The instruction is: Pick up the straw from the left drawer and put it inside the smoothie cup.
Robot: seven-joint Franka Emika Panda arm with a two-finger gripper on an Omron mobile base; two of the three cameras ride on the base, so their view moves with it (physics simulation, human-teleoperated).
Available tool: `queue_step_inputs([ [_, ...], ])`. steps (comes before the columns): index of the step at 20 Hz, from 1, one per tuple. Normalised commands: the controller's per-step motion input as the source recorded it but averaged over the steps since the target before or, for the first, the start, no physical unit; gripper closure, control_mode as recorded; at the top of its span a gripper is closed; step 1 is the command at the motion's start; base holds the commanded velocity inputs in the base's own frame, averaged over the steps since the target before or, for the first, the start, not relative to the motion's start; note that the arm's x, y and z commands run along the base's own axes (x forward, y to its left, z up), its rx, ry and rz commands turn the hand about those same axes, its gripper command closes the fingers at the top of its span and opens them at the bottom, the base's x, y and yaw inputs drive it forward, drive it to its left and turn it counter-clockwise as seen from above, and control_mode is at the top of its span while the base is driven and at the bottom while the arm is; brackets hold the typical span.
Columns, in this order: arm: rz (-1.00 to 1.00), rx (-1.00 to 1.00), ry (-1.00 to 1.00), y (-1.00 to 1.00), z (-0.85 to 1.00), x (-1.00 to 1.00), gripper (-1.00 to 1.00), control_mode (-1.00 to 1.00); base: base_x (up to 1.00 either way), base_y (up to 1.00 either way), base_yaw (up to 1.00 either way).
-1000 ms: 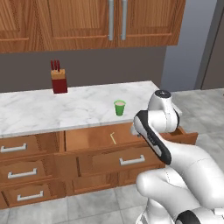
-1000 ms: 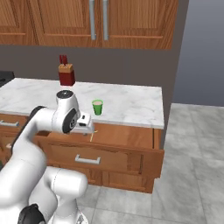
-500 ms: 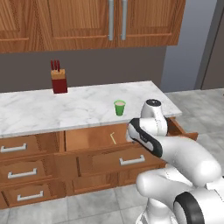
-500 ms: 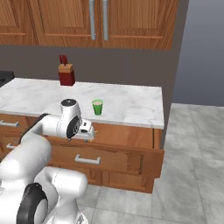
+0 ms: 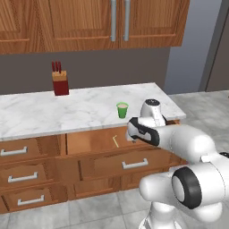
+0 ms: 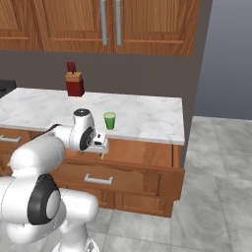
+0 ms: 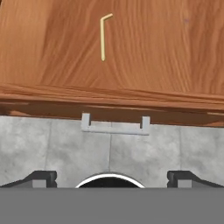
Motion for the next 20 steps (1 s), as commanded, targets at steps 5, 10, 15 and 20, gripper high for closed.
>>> queue_step_inputs([
  [5,0.0,0.0,0.01,0.0,-0.05,0.33,-1.0,-1.0,0.0,0.0,0.0],
  [10,0.0,0.0,0.0,0.0,-0.3,0.32,-1.0,-1.0,0.0,0.0,0.0],
  [15,0.0,0.0,0.0,0.0,-0.44,0.3,-1.0,-1.0,0.0,0.0,0.0],
  [20,0.0,0.0,0.0,0.0,-0.33,0.33,-1.0,-1.0,0.0,0.0,0.0],
])
